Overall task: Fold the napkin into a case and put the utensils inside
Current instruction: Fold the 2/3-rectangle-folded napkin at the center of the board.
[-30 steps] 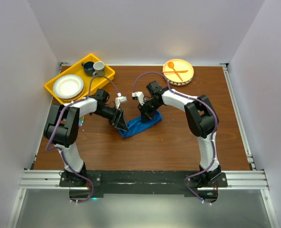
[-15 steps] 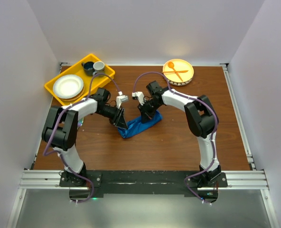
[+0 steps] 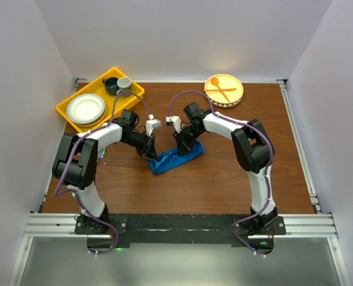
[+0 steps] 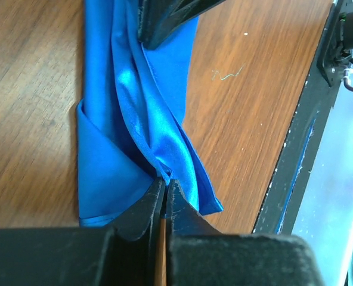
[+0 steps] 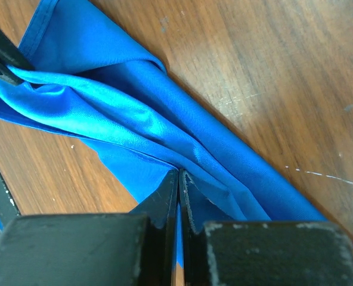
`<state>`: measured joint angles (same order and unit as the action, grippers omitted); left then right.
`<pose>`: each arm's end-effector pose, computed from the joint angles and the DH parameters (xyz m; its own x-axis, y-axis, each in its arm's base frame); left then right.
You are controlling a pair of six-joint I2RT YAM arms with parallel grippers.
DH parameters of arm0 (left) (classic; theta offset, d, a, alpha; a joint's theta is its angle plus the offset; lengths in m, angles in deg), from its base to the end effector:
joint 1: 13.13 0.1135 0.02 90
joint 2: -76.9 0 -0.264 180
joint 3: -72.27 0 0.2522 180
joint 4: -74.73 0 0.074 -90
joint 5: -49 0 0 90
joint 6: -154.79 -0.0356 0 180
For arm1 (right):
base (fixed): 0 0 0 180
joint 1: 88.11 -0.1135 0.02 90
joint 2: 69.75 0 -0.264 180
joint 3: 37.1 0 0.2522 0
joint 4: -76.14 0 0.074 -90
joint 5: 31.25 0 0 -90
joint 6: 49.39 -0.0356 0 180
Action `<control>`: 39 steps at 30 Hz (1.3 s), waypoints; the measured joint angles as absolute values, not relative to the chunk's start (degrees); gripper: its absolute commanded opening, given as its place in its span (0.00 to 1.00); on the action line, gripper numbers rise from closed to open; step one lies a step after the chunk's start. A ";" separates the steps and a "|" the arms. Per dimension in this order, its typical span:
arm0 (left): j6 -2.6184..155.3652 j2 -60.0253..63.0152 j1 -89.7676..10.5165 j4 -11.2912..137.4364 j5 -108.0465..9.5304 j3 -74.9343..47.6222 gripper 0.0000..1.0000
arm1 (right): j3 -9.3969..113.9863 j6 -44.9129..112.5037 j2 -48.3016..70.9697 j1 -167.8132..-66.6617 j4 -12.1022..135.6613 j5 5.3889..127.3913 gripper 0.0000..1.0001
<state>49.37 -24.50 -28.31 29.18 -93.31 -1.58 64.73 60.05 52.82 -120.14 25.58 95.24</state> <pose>0.3050 -0.1119 0.1640 -0.7886 0.3824 -0.4816 0.6139 0.4441 -0.6526 0.3541 0.2465 0.1495 -0.5615 -0.6669 -0.4898 -0.8218 0.3802 0.4245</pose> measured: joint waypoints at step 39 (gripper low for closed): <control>40.63 -16.46 -24.61 30.49 -97.46 -0.53 0.35 | 64.71 58.59 52.82 -120.51 24.25 95.11 0.00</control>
